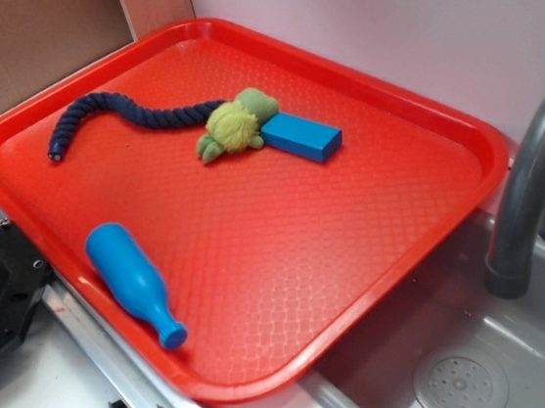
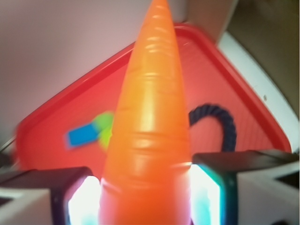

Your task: Grab the carrot.

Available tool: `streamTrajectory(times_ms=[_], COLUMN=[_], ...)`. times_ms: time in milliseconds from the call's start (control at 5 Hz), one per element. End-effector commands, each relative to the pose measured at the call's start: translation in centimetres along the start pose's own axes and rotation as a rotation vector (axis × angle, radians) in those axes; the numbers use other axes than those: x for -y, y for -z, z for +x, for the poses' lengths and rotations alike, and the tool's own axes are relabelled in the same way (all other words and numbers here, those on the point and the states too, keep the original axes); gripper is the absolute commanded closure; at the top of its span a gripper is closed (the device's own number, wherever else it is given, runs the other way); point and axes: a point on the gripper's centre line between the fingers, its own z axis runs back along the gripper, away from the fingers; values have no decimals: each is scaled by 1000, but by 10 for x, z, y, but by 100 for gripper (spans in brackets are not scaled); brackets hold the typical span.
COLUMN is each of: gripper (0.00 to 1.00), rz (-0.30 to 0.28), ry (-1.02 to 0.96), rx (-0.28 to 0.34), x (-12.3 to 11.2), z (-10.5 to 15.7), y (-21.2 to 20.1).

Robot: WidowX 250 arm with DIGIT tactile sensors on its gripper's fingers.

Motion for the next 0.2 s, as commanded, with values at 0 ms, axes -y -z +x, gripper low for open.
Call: streamTrajectory(times_ms=[0], gripper=[100], rz=[-79], ry=[125], rx=[-113], x=[-11], z=[-21], y=[-48])
